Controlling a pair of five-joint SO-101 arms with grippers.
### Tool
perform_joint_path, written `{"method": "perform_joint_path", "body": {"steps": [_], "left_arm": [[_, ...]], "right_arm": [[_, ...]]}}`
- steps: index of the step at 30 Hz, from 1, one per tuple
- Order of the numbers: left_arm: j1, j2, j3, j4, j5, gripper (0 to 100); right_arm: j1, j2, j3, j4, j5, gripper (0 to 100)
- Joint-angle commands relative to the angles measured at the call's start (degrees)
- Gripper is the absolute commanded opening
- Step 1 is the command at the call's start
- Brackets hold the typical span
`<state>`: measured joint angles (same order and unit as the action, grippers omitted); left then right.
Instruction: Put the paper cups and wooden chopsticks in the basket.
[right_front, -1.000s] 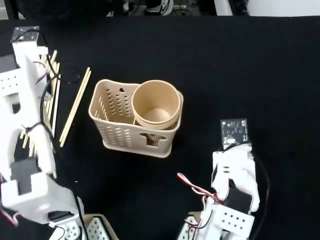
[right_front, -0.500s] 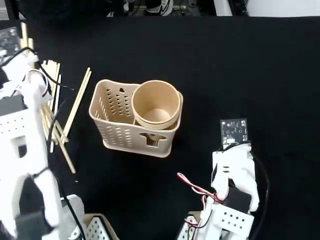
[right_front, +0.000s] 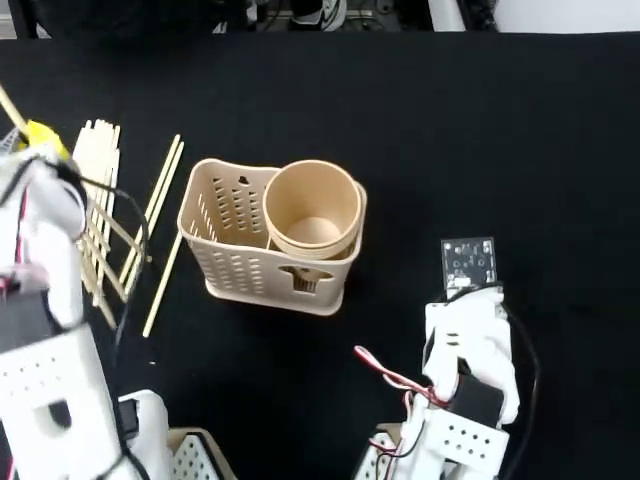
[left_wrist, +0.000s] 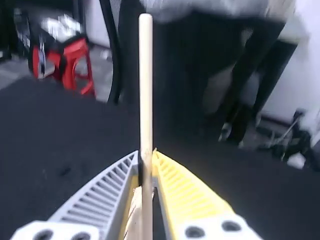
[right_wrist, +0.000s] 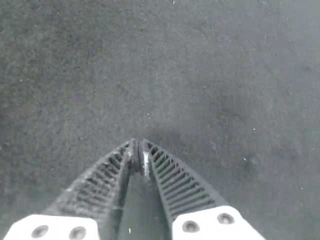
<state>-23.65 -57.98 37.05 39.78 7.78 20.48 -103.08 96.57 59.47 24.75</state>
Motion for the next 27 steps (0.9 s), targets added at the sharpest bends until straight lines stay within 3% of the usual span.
{"method": "perform_joint_path", "body": {"steps": [1,9,20,27], "left_arm": [[0.40,-11.87,3.21,-1.67,2.90,3],[12.26,-25.58,5.14,-3.60,3.16,3],[15.08,-24.26,4.79,-6.33,3.60,3],[23.78,-24.70,4.79,-6.07,3.60,3]], "right_arm": [[-0.53,-4.26,-0.13,0.26,0.53,1.5],[-0.53,-4.26,-0.13,0.26,0.53,1.5],[-0.53,-4.26,-0.13,0.26,0.62,1.5],[-0.53,-4.26,-0.13,0.26,0.62,1.5]]}}
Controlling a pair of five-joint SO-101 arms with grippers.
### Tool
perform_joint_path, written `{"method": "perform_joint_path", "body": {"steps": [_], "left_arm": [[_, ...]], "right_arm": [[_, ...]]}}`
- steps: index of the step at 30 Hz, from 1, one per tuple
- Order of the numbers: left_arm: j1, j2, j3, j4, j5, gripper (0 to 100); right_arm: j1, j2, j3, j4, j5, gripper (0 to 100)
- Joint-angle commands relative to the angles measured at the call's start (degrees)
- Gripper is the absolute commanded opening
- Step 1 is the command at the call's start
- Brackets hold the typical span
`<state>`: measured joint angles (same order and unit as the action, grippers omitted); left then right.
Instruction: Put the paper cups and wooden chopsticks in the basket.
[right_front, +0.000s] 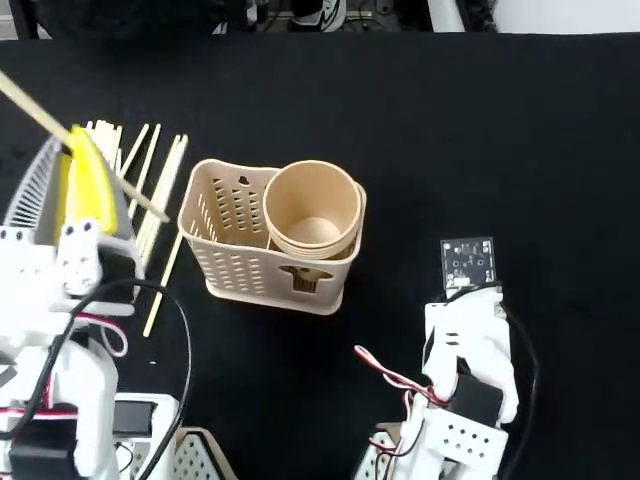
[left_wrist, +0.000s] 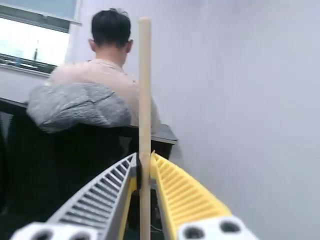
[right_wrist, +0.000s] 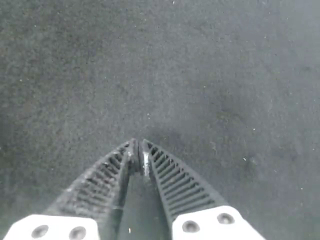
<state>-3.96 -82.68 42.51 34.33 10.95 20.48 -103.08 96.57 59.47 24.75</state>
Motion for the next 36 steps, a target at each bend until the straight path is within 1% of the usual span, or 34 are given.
{"method": "perform_joint_path", "body": {"steps": [1,9,16,23,24,26,28,29,31,34,36], "left_arm": [[4.97,0.00,-0.40,-0.62,0.44,3],[10.07,0.35,0.13,3.78,0.44,3],[10.15,0.44,3.12,3.34,0.44,3],[10.24,0.00,12.18,1.67,0.44,3],[10.24,0.00,12.09,2.20,0.44,5],[10.33,-0.09,11.12,5.27,0.53,13],[10.24,-0.09,9.27,8.62,3.52,22],[10.07,0.00,8.40,9.32,5.27,23],[9.80,0.44,7.08,9.32,6.33,21],[10.15,0.44,6.90,7.74,4.04,14],[10.15,0.35,6.46,7.47,3.08,12]], "right_arm": [[-0.53,-4.26,-0.13,0.26,0.62,1.5],[-0.53,-4.26,-0.13,0.26,0.62,1.5],[-0.53,-4.26,-0.13,0.26,0.62,1.5],[-0.62,-4.26,-0.04,0.26,0.62,1.5],[-0.62,-4.26,-0.04,0.26,0.62,1.5],[-0.62,-4.26,-0.04,0.26,0.62,1.5],[-0.62,-4.26,-0.04,0.26,0.62,1.5],[-0.62,-4.26,-0.04,0.26,0.62,1.5],[-0.62,-4.26,-0.04,0.26,0.62,1.5],[-0.62,-4.26,-0.04,0.26,0.62,1.5],[-0.62,-4.26,-0.04,0.26,0.62,1.5]]}}
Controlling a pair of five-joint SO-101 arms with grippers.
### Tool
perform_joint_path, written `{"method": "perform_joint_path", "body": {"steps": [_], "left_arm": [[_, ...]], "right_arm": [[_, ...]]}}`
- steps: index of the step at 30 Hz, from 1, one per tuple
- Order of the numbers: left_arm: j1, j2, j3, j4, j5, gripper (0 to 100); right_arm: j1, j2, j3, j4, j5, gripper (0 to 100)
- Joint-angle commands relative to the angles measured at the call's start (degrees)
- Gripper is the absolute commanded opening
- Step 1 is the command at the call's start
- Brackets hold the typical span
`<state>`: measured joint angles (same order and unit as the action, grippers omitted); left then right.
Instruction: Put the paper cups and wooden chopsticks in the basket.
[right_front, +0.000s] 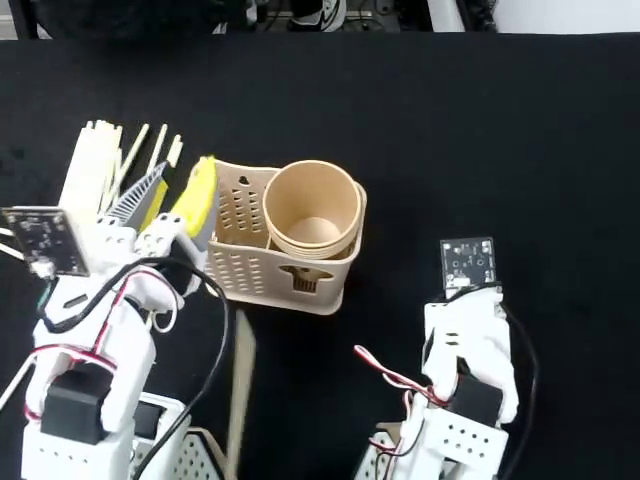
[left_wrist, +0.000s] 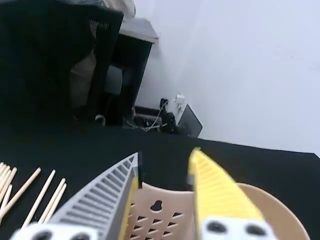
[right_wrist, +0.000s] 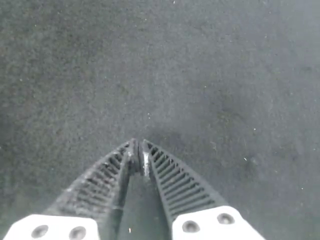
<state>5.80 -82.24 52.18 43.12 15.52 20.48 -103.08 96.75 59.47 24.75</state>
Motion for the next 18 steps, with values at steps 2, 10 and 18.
{"method": "perform_joint_path", "body": {"steps": [2,10,18], "left_arm": [[-0.13,-0.53,-3.38,-0.88,-1.76,14],[-12.97,4.04,-19.47,19.78,-1.76,22],[-34.33,32.70,-31.87,33.41,-11.43,23]], "right_arm": [[-0.62,-4.26,-0.22,0.26,0.62,1.5],[-0.62,-4.26,-0.22,0.26,0.62,1.5],[-0.62,-4.26,-0.22,0.44,0.62,1.5]]}}
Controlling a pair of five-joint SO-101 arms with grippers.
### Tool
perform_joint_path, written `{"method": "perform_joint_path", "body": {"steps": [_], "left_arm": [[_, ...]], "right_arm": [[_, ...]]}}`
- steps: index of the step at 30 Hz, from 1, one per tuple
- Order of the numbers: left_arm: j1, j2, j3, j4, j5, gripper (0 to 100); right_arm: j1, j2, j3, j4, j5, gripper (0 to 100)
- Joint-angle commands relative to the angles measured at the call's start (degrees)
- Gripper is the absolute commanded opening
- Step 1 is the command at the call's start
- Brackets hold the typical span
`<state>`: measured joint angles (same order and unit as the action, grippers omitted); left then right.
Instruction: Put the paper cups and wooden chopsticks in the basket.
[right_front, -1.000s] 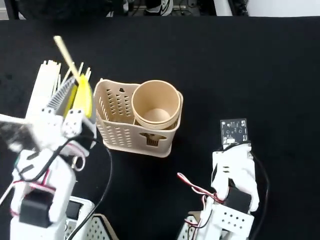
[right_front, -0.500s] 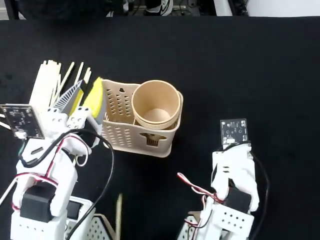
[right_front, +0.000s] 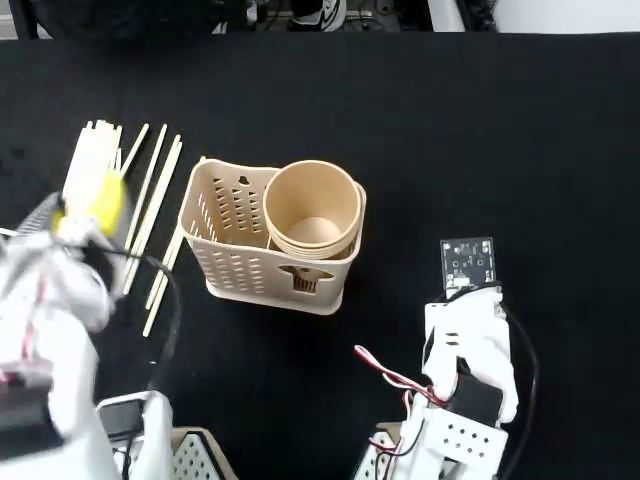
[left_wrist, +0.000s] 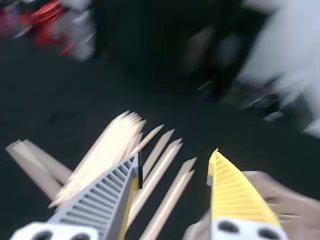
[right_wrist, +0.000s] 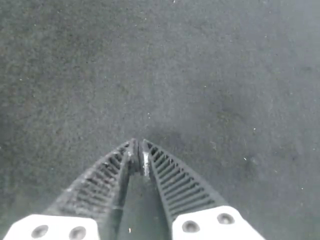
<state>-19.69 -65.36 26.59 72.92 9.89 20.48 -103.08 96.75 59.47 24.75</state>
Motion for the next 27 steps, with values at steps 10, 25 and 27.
{"method": "perform_joint_path", "body": {"steps": [10,25,27], "left_arm": [[-22.81,67.34,-30.02,7.82,-11.78,23],[-28.35,114.02,-78.46,19.08,6.24,31],[-28.53,119.03,-84.35,20.66,6.33,31]], "right_arm": [[-0.62,-4.26,-0.22,0.44,0.62,1.5],[-0.62,-4.26,-0.22,0.44,0.62,1.5],[-0.62,-4.26,-0.22,0.44,0.62,1.5]]}}
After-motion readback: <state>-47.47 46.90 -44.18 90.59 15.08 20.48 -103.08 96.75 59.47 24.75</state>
